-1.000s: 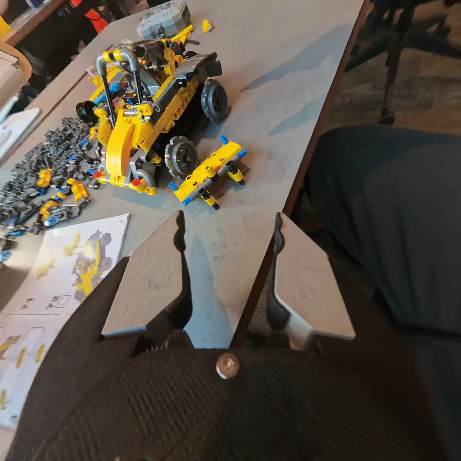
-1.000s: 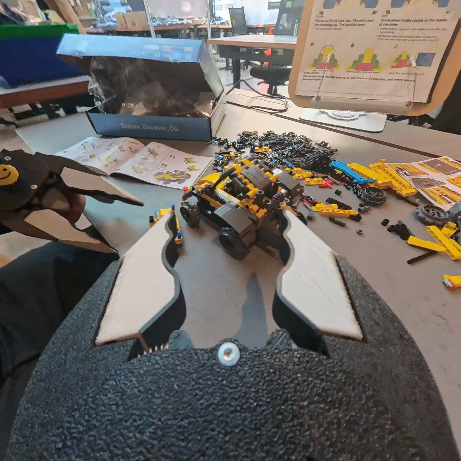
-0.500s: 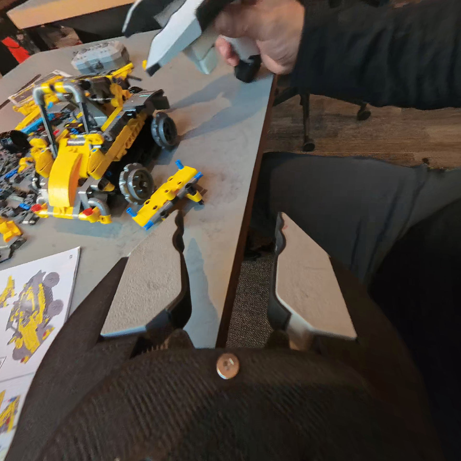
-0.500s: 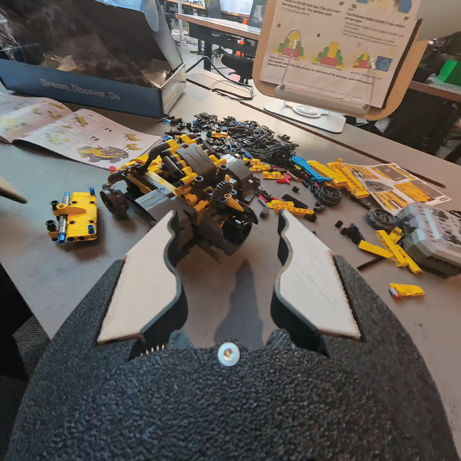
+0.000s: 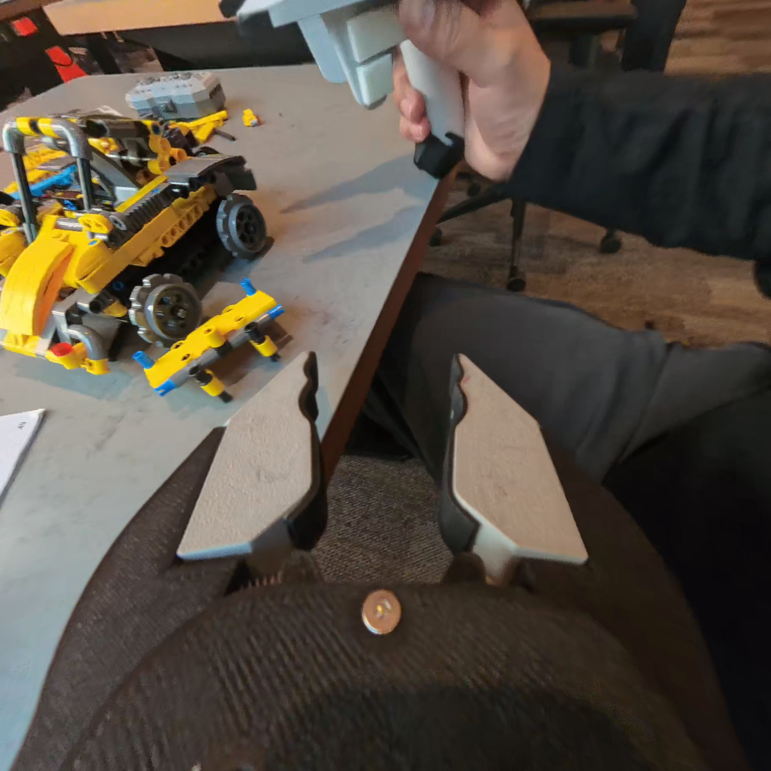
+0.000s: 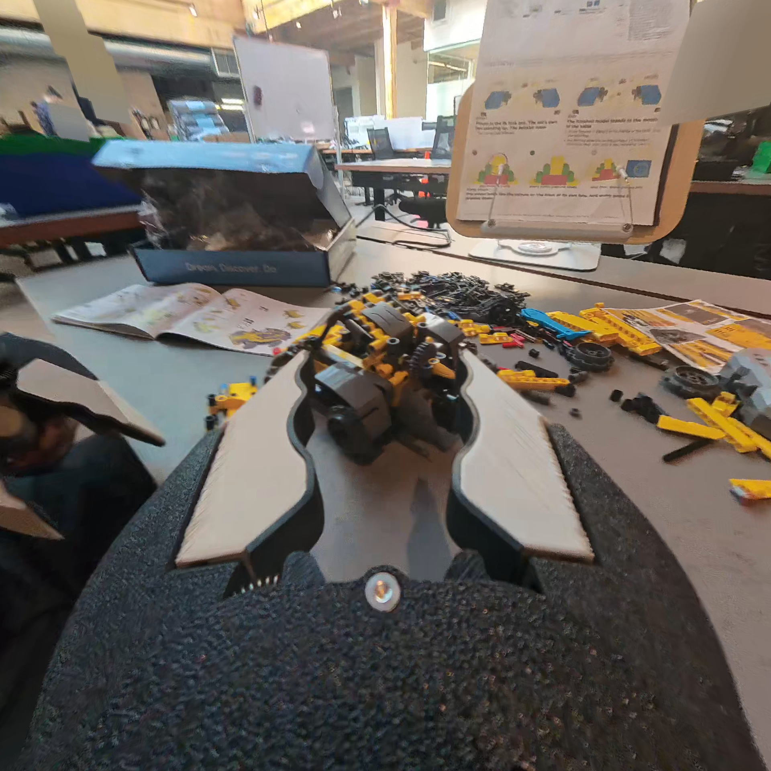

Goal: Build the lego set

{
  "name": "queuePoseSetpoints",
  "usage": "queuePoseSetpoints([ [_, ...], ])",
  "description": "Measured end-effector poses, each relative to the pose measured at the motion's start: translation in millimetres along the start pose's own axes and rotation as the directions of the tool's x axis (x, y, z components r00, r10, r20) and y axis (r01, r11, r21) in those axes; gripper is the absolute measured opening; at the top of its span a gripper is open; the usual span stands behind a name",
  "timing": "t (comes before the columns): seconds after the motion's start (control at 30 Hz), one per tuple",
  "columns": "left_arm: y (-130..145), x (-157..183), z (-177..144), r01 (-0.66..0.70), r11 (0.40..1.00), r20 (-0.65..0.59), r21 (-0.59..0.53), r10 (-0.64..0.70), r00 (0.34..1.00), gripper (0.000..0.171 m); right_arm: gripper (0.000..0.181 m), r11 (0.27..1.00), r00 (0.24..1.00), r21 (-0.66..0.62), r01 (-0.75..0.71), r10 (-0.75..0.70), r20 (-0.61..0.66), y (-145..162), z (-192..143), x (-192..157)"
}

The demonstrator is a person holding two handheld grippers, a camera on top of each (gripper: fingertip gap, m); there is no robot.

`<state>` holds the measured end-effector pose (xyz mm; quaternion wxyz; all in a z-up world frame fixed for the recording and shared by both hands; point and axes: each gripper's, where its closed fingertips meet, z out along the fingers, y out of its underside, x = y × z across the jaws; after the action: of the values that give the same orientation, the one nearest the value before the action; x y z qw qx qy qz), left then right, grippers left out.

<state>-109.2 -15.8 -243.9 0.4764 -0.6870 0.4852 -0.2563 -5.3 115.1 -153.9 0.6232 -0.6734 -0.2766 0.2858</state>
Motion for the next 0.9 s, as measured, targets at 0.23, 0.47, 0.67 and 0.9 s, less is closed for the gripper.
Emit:
queuePoseSetpoints([
  [0.23, -8.4, 31.0, -7.7, -0.032, 0.999, -0.052, 0.043, 0.034, 0.998, 0.059, 0.063, 0.978, 0.988, 0.143, -0.152, 0.151, 0.023, 2.8, -20.5, -87.1],
  [0.47, 13.8, 39.3, -18.6, -0.002, 1.0, -0.123, -0.012, 0.001, 0.992, 0.058, 0.067, 0.996, 0.997, 0.073, -0.041, 0.035, 0.073, 24.1, 10.5, -122.5],
  [0.67, 39.7, 14.8, -24.0, -0.047, 0.996, -0.065, -0.077, 0.042, 0.997, 0.049, 0.061, 0.997, 0.994, -0.025, 0.078, -0.076, 0.083, 48.9, 36.9, -132.3],
  [0.9, 46.6, 31.1, -19.5, 0.084, 0.995, -0.122, -0.05, -0.089, 0.989, 0.05, 0.057, 0.999, 0.996, 0.03, -0.012, 0.009, 0.093, 51.3, 45.8, -124.0],
])
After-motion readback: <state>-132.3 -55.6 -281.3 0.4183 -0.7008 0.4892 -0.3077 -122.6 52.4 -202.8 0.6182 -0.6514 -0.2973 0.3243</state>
